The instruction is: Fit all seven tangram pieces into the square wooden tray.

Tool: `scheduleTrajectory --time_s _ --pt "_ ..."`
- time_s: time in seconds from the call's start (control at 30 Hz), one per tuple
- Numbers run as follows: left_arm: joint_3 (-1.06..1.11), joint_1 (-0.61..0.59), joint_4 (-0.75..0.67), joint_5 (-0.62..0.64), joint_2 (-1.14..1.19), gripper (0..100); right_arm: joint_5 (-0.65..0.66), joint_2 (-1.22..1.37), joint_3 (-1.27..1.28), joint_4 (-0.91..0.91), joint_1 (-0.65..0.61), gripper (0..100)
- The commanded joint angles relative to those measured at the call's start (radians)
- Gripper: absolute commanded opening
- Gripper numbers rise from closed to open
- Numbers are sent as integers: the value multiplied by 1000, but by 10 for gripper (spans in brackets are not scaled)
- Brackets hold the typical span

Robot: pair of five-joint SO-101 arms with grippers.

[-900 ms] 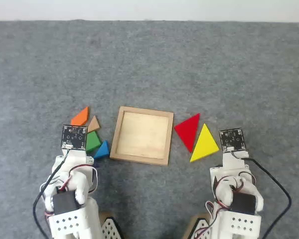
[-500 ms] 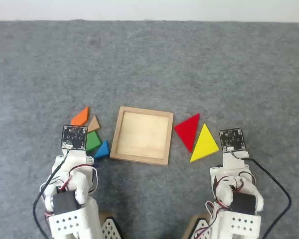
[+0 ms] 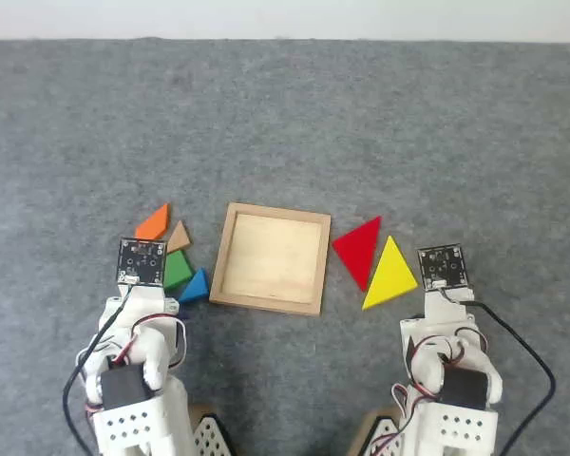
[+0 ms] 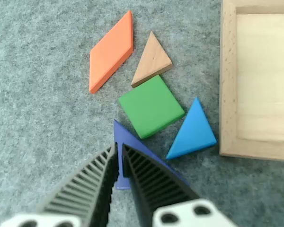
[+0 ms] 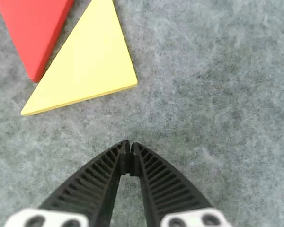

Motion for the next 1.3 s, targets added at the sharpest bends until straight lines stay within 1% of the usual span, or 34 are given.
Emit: scheduleTrajectory --time_s 0.0,0.47,0.77,0.97,1.07,1.13,1.17,1.27 --pt "-8 6 6 6 -20 15 18 -12 12 4 5 10" --pt "-8 8 6 6 -20 15 14 -12 12 4 4 10" --pt "-8 8 6 6 -20 15 14 -12 12 4 -91 12" --pt "-8 8 6 6 -20 15 12 -12 12 4 -102 9" --pt "-8 8 6 6 -20 15 20 -12 12 4 -84 9" --pt "-8 8 6 6 -20 15 25 -12 11 4 -38 9" --pt "-8 8 6 6 -20 15 40 -13 -3 -5 -13 9" --pt "-8 8 6 6 -20 15 144 -12 -69 -119 87 9"
